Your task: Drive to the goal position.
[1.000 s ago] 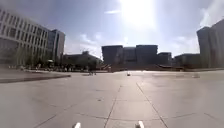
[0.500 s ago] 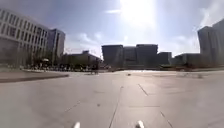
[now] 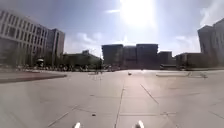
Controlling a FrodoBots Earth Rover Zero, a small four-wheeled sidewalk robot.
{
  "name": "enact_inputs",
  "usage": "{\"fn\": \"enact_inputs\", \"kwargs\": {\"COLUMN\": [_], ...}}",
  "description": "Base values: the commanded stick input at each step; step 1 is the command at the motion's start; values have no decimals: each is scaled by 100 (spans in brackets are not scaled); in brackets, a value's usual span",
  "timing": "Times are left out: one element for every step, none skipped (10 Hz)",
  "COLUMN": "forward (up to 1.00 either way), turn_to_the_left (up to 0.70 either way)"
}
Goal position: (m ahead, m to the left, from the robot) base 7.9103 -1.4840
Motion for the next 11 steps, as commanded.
{"fn": "enact_inputs", "kwargs": {"forward": [70, 70, 70, 70, 70, 70, 70, 70, 70, 70, 70], "turn_to_the_left": [-1, -1, -1, -1, -1, -1, -1, -1, -1, -1, -1]}}
